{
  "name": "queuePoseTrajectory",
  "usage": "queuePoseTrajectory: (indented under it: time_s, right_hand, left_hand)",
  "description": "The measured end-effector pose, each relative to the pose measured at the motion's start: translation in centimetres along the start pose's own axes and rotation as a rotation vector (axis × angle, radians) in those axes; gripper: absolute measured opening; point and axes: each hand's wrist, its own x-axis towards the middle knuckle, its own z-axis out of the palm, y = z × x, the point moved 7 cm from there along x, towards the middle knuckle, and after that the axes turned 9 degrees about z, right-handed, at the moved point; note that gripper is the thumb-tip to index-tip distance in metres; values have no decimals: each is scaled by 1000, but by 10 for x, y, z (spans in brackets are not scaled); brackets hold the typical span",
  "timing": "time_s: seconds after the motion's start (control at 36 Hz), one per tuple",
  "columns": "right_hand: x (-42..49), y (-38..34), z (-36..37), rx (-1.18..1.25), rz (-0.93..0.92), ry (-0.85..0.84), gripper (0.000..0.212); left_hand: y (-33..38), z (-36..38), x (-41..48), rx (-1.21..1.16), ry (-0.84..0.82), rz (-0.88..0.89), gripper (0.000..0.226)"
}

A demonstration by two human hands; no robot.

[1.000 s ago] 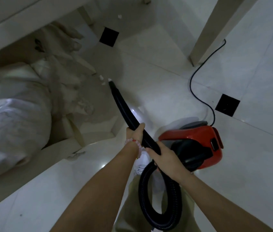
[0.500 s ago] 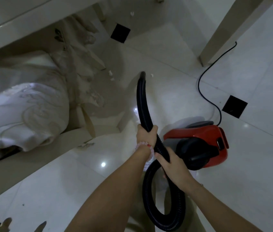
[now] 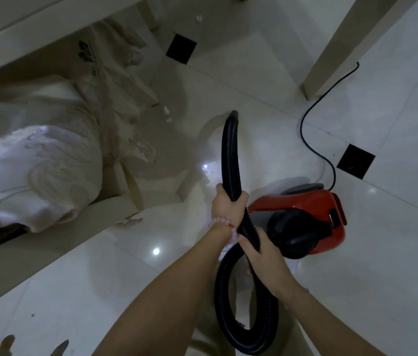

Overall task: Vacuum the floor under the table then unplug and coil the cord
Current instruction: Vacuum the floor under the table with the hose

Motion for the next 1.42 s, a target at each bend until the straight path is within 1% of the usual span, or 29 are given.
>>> queuePoseTrajectory:
  time_s: [0.06, 0.11, 0.19, 0.25, 0.39, 0.56, 0.64, 0.78, 0.89, 1.0, 1.08, 1.14, 1.19, 1.28, 1.42]
  right_hand:
    - [0, 4, -1, 23, 22, -8, 22]
    - [-1, 9, -2, 35, 40, -7, 25]
    - [-1, 17, -5, 62, 72, -6, 23]
    - [-1, 21, -5, 86, 92, -17, 24]
    - [1, 20, -11, 98, 88, 23, 25]
    - [-1, 19, -11, 108, 74, 26, 21]
    - [-5, 21, -12, 122, 65, 43, 19]
    - [-13, 23, -15, 149, 42, 59, 17]
    - [-15, 25, -18, 145, 47, 66, 16]
    - [-8, 25, -21, 142, 69, 45, 17]
    - [-4, 20, -22, 124, 57, 20, 24]
    - [0, 16, -23, 78, 44, 15, 28]
    - [4, 13, -22, 16, 27, 9, 31]
    - [7, 12, -18, -45, 23, -14, 31]
    - [13, 8, -5, -69, 40, -73, 32]
  left_hand:
    - [-4, 4, -3, 28, -5, -29, 21]
    - [-12, 9, -3, 72, -30, -99, 24]
    - [-26, 17, -2, 132, -111, -236, 42]
    - [-30, 22, -2, 136, -158, -283, 50]
    - [-23, 28, 2, 131, -168, -228, 45]
    - [-12, 31, 4, 126, -198, -157, 42]
    - [-7, 34, 1, 141, -216, -142, 35]
    - [-3, 40, -7, 172, -229, -113, 40]
    - [-2, 46, -9, 200, -241, -103, 39]
    - [-1, 46, -7, 206, -202, -111, 27]
    - [-2, 37, -5, 179, -100, -132, 26]
    - [-4, 29, -4, 150, -13, -151, 29]
    - [-9, 21, -3, 130, 45, -189, 37]
    - [-21, 12, -3, 91, 79, -270, 43]
    - [-40, -5, -5, 23, 126, -379, 47]
